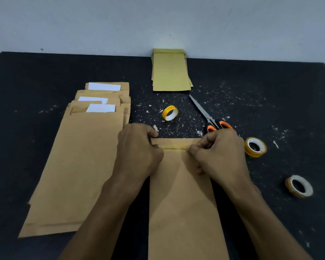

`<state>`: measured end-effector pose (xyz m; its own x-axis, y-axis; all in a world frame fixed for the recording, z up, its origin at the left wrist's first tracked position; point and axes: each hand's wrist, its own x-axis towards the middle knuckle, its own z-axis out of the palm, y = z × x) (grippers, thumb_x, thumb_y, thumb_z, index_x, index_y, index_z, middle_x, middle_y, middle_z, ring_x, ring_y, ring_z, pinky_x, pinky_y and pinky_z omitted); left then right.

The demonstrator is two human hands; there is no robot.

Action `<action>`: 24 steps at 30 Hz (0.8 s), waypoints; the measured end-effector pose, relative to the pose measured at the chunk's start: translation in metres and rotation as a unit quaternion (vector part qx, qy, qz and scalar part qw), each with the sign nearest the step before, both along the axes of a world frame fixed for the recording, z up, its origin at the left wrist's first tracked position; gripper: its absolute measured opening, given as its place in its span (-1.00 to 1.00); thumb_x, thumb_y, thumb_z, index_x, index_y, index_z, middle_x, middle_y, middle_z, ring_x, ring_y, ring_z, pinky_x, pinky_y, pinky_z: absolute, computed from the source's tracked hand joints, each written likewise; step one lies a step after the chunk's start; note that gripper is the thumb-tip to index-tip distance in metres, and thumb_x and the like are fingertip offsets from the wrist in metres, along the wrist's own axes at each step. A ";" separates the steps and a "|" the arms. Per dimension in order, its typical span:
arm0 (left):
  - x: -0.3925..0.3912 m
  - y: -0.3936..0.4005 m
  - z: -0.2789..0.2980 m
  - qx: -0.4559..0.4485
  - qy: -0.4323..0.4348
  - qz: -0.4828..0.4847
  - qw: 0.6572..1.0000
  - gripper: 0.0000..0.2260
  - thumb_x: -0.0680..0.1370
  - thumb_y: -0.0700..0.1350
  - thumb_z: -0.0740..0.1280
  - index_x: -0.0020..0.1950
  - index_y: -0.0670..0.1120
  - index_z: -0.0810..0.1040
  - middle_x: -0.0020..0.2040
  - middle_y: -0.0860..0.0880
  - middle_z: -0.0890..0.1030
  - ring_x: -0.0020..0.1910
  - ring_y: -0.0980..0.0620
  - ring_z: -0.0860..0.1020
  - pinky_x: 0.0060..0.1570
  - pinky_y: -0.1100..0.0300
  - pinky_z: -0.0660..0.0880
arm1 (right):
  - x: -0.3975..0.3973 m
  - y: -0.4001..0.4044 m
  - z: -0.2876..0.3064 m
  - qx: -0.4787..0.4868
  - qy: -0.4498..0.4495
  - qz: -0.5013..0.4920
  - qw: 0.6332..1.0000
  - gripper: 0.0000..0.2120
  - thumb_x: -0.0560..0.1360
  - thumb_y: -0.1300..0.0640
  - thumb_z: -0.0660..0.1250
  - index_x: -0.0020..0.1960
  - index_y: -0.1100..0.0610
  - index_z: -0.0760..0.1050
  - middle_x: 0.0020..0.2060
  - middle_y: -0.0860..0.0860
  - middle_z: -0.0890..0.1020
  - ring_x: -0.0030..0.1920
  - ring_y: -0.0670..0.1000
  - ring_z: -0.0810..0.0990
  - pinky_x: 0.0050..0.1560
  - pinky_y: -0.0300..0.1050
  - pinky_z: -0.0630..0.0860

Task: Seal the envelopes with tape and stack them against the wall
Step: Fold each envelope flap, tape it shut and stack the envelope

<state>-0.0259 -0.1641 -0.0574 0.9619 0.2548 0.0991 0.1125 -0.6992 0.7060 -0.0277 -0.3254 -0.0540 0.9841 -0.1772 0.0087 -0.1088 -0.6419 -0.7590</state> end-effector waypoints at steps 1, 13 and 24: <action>0.001 0.000 0.000 -0.003 0.002 0.000 1.000 -0.74 0.42 -0.26 0.48 0.07 -0.04 0.70 -0.11 0.06 0.56 -0.04 0.08 0.54 -0.06 0.36 0.35 | 0.001 -0.001 0.000 0.007 0.015 0.003 1.000 -0.77 0.39 0.26 0.49 -0.42 0.17 0.59 -0.58 0.06 0.60 -0.55 -0.02 0.61 -0.42 -0.23 0.59; 0.006 0.005 -0.001 -0.008 0.051 -0.042 0.998 -0.82 0.42 -0.27 0.45 -0.04 -0.05 0.63 -0.05 0.01 0.54 -0.06 0.04 0.52 -0.10 0.18 0.49 | -0.006 -0.006 -0.007 0.155 0.000 -0.068 0.986 -0.74 0.36 0.51 0.38 -0.41 0.29 0.42 -0.52 0.11 0.61 -0.53 0.10 0.64 -0.44 0.03 0.63; 0.014 0.028 0.035 -0.249 0.053 -0.131 0.958 -0.87 0.53 -0.35 0.39 -0.01 -0.15 0.57 -0.50 0.03 0.53 -0.52 0.13 0.43 -0.47 0.27 0.39 | -0.018 -0.021 0.008 0.222 0.025 0.011 0.975 -0.81 0.40 0.20 0.56 -0.07 0.07 0.58 -0.30 0.06 0.66 -0.41 -0.09 0.55 -0.39 -0.21 0.43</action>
<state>-0.0121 -0.1364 -0.0227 0.9973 -0.0072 -0.0729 0.0676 -0.2922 0.9540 -0.0455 -0.3463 -0.0457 0.9849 -0.1318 -0.1127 -0.1436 -0.2548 -0.9563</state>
